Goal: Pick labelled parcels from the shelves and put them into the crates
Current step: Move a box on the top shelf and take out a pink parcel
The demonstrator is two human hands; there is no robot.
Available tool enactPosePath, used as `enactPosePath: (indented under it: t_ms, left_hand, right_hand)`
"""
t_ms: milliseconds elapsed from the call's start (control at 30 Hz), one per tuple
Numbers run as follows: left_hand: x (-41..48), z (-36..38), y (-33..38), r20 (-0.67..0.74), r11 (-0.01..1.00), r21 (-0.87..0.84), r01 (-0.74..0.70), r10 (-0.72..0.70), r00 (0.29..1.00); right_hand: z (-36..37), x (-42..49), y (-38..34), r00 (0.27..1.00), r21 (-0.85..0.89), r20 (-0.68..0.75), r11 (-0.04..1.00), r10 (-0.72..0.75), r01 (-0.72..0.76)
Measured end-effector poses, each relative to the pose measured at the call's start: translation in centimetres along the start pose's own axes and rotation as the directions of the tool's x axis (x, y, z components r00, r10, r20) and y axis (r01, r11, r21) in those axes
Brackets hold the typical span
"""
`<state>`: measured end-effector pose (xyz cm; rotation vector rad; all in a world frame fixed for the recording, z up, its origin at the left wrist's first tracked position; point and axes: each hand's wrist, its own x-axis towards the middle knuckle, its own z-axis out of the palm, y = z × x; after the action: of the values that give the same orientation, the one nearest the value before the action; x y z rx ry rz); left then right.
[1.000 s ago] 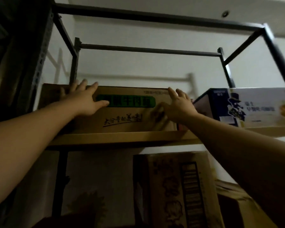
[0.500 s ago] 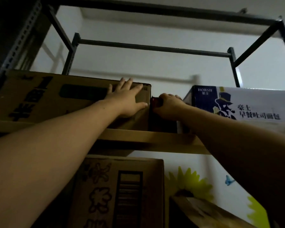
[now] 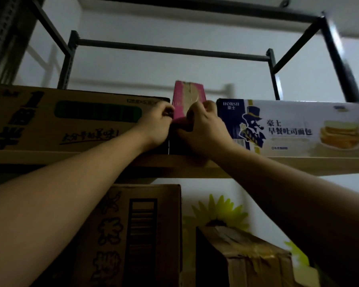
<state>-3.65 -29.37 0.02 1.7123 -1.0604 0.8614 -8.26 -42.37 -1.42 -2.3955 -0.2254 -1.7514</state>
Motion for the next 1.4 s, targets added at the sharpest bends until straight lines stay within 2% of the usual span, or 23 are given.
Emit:
enactPosePath:
  t_ms: [133,267,467,533,633,833,933,967,1033,1100,1133,1400]
  left_hand:
    - [-1.3,-0.3,0.9,-0.051,0.992,-0.102,0.075,-0.081,0.995]
    - [-3.2,-0.7,1.1,0.04,0.977,-0.154,0.146,-0.141,0.989]
    - [-5.3,-0.5,2.6,0.057,0.965,-0.228,0.129,-0.119,0.991]
    - [-5.9,-0.5,3.8,0.057,0.953,-0.28,0.117,-0.105,0.993]
    - [-6.7,-0.3,5.3,0.055,0.947,-0.299,0.122,-0.111,0.992]
    - [-7.9,0.0,6.5,-0.034,0.936,-0.274,0.22,-0.238,0.971]
    - [-8.5,0.3,7.3,0.052,0.869,-0.37,0.33,-0.335,0.941]
    - [-8.7,0.4,7.6,0.089,0.846,-0.409,0.343,-0.337,0.937]
    - [-9.2,0.4,8.5,0.128,0.814,-0.485,0.319,-0.294,0.947]
    - [-9.5,0.3,8.7,0.117,0.807,-0.52,0.281,-0.259,0.959]
    - [-9.7,0.3,8.6,0.107,0.809,-0.525,0.265,-0.246,0.963]
    - [-14.8,-0.5,8.4,0.062,0.797,-0.563,0.218,-0.223,0.973]
  right_hand:
    - [0.6,-3.1,-0.6,0.999,0.047,-0.017,0.999,0.028,-0.027]
    - [0.9,-5.7,-1.5,0.998,0.032,0.029,0.998,0.062,-0.063]
    - [-0.4,-6.8,-3.3,0.992,0.051,-0.026,0.991,0.123,-0.121]
    - [-1.4,-7.2,-3.5,0.987,0.088,-0.057,0.986,0.148,-0.142]
    - [-3.5,-8.1,-3.1,0.979,0.235,-0.097,0.96,0.181,-0.154]
    - [-6.9,-10.0,-1.9,0.973,0.567,-0.094,0.815,0.21,-0.122]
    - [-8.4,-10.2,-1.4,0.971,0.649,-0.077,0.751,0.227,-0.124]
    - [-8.8,-10.1,-1.4,0.966,0.69,-0.064,0.711,0.249,-0.138]
    - [-9.1,-9.9,-1.1,0.961,0.811,-0.016,0.565,0.276,-0.149]
    - [-9.4,-9.8,-0.5,0.961,0.886,0.062,0.428,0.27,-0.177]
    - [-9.7,-9.9,-0.4,0.962,0.895,0.094,0.401,0.255,-0.194]
    - [-9.9,-12.5,0.4,0.932,0.86,0.274,0.373,0.236,-0.348]
